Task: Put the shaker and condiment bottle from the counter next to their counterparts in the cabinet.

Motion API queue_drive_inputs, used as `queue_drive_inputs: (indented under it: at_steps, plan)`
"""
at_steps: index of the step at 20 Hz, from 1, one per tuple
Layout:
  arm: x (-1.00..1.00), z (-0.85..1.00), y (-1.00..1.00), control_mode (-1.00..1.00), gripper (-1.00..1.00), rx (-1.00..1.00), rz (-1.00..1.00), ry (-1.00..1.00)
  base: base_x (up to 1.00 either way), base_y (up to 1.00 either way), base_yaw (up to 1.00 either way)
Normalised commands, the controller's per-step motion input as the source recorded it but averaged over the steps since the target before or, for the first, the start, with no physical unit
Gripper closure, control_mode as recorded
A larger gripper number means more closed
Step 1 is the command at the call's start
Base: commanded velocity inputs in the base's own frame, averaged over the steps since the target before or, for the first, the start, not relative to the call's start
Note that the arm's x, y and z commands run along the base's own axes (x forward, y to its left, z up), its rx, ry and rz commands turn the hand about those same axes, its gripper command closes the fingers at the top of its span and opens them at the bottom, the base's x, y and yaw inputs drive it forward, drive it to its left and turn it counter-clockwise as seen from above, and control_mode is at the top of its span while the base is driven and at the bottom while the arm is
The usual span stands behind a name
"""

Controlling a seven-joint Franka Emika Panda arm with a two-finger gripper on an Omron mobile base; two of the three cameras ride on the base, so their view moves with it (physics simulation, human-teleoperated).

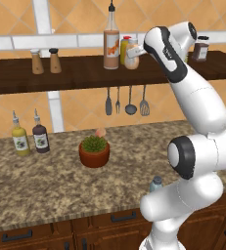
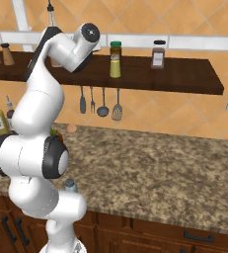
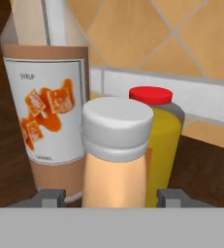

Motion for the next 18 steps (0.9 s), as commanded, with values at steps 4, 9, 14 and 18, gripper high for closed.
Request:
queue_drive_inputs:
  at_steps: [4, 9, 14, 18]
  plan:
    - [-0.04, 0.02, -0.01, -1.0, -1.0, 0.0, 0.0, -0.08, 0.0, 0.0, 0.0]
    - [-0.19, 0.17, -0.12, -1.0, -1.0, 0.01, 0.0, -0.04, 0.0, 0.0, 0.0]
    - [-0.26, 0.2, -0.14, -1.0, -1.0, 0.03, 0.0, 0.0, 0.0, 0.0, 0.0]
    - [-0.44, 0.09, -0.18, -1.0, -1.0, 0.04, 0.0, 0.0, 0.0, 0.0, 0.0]
